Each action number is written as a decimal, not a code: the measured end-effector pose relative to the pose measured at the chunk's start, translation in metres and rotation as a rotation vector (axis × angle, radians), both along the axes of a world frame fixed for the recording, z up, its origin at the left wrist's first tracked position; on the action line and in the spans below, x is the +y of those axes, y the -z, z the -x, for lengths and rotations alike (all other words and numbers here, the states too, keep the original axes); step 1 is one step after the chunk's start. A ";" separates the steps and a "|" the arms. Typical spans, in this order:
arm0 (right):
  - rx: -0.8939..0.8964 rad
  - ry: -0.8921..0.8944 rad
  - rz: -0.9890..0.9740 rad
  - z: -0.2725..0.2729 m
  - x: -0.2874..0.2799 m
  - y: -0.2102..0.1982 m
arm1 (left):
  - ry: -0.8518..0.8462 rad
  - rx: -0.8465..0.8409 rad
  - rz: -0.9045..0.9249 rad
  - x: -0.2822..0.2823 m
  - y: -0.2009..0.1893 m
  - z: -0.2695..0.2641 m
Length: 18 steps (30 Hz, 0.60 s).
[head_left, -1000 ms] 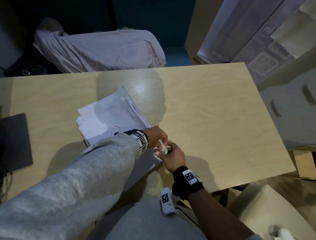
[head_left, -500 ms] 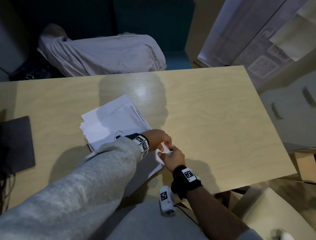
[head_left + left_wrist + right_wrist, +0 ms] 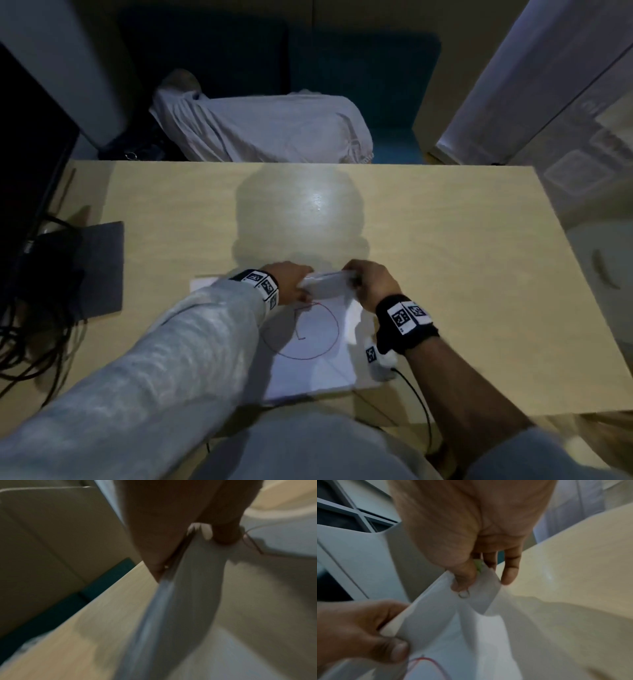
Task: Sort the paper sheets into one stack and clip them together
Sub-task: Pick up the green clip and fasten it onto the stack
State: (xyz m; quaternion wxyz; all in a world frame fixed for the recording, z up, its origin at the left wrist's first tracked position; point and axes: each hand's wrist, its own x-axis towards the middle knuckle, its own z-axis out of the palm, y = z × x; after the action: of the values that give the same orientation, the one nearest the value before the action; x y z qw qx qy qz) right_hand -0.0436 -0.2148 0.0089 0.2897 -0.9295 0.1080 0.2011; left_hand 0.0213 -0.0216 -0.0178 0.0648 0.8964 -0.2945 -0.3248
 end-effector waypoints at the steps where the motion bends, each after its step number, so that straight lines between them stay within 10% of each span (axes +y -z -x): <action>1: -0.049 0.049 -0.051 -0.008 0.003 -0.005 | -0.086 0.055 0.042 0.002 -0.002 0.001; 11: 0.102 0.545 -0.589 -0.010 0.035 0.018 | -1.093 0.108 0.461 0.121 -0.004 0.014; 18: 0.123 0.212 -0.500 -0.007 0.158 0.031 | -1.443 -0.013 0.518 0.196 0.000 0.039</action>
State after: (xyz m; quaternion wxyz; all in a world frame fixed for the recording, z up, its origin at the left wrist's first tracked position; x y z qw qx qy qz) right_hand -0.0370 -0.0566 -0.0219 0.5223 -0.7988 0.1690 0.2460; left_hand -0.0174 0.1740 -0.0183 0.4672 0.8246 0.2967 -0.1171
